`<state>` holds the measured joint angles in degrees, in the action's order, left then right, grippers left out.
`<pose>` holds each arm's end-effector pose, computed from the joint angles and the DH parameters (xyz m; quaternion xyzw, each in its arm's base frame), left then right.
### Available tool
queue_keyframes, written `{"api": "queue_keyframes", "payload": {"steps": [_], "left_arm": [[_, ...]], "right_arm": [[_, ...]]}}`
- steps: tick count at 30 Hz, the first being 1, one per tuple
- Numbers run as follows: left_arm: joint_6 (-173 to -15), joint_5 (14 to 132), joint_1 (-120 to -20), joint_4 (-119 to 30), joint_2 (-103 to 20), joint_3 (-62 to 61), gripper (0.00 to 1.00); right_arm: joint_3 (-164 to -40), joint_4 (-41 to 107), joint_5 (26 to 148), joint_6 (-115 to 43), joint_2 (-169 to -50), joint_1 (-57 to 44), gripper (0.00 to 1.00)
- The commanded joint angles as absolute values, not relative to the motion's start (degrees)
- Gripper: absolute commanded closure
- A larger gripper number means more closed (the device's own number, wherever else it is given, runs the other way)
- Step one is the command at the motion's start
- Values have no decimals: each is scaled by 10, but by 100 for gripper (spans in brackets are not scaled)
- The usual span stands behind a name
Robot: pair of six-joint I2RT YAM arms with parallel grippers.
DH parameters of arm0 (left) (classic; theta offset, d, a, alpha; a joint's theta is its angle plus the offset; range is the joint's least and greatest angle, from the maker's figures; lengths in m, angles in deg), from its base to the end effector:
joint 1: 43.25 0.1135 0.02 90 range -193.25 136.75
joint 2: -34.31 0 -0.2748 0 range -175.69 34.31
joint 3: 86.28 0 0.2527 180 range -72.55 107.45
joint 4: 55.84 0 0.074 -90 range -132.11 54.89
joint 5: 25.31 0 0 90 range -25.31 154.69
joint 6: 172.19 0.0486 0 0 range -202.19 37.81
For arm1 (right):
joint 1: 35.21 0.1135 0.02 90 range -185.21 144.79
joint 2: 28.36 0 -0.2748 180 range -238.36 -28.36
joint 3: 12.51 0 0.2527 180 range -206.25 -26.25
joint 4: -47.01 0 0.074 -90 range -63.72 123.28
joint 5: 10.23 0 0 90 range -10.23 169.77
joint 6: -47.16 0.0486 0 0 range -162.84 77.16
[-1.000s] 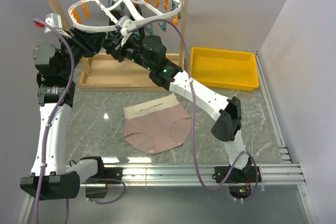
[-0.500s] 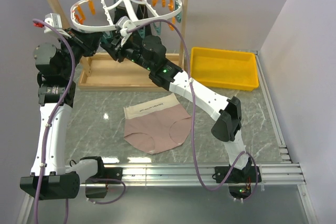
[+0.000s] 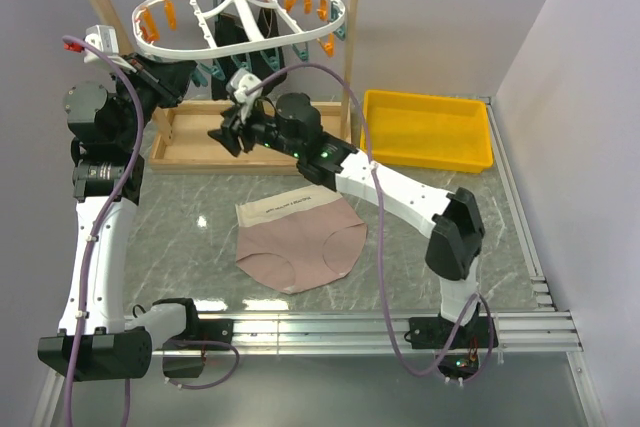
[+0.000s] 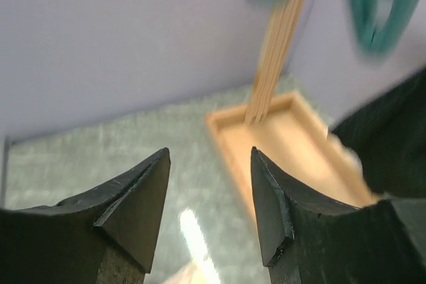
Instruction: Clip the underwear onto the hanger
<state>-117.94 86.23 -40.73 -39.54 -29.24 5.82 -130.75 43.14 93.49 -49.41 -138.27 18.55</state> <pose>0.2366 -0.0074 0.5056 -0.0647 0.6302 -0.3311 0.6993 0.2771 0.3976 0.4179 -0.4146 0.5388 0.3661 0.6354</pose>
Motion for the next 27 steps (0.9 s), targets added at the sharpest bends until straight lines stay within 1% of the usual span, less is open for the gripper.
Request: {"api": "queue_keyframes", "payload": {"steps": [1, 5, 9, 10, 12, 13, 14, 16, 19, 21, 22, 23, 24, 27], "left_arm": [[-1169, 863, -409, -408, -286, 84, 100], [-1169, 865, -409, -406, -288, 88, 100], [-1165, 865, -409, -402, -286, 88, 99], [-1163, 864, -410, -401, -286, 88, 100], [-1165, 864, -410, -400, -285, 88, 99], [-1164, 864, -410, -401, -285, 88, 100], [-1165, 864, -410, -399, -284, 88, 100], [-1161, 861, -410, -397, -284, 90, 100], [-1159, 860, -409, -395, -283, 89, 99], [-1158, 860, -410, -394, -283, 88, 99], [-1158, 860, -409, -396, -282, 88, 100], [-1158, 860, -410, -395, -283, 87, 99], [-1159, 860, -410, -395, -283, 86, 99], [-1156, 859, -410, -393, -282, 86, 100]], "right_arm": [[-1228, 431, 959, -489, -1292, 187, 42], [-1144, 399, 974, -465, -1258, 188, 42], [-1128, 337, 973, -449, -1270, 188, 42], [-1141, 295, 972, -448, -1291, 188, 41], [-1163, 259, 959, -443, -1317, 188, 40], [-1190, 225, 953, -444, -1332, 188, 38], [-1207, 206, 948, -442, -1363, 188, 37], [-1257, 156, 924, -413, -1409, 189, 37], [-1294, 121, 865, -359, -1453, 195, 37], [-1311, 103, 813, -333, -1472, 209, 32], [-1316, 98, 800, -324, -1488, 214, 26], [-1323, 90, 784, -303, -1498, 218, 25], [-1340, 72, 767, -293, -1508, 225, 21], [-1364, 45, 755, -269, -1549, 237, 17]]}}
